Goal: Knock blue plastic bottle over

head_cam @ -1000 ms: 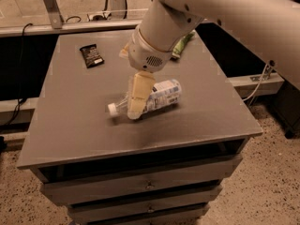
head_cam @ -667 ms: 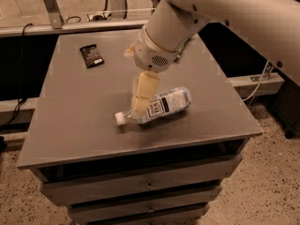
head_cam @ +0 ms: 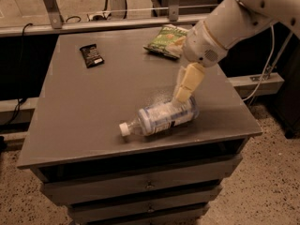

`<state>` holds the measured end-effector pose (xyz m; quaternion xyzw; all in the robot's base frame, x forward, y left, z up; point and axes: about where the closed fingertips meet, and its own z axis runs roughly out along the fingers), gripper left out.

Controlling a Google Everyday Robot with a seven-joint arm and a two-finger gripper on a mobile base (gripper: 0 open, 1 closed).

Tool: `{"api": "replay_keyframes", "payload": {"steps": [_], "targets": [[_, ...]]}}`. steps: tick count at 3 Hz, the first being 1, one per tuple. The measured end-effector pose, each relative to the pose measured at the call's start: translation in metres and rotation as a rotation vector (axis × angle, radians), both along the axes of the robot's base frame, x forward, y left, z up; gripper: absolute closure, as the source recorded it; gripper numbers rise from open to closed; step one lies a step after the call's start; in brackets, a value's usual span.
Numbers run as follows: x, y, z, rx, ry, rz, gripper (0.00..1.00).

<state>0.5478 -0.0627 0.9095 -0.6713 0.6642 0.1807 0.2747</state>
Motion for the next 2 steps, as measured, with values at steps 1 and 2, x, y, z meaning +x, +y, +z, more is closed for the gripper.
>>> {"api": "replay_keyframes", "payload": {"steps": [1,2], "targets": [[0.003,-0.060,0.000,0.048,0.021,-0.055,0.00],[0.002,-0.104,0.004,0.063,0.028,-0.096,0.00]]}}
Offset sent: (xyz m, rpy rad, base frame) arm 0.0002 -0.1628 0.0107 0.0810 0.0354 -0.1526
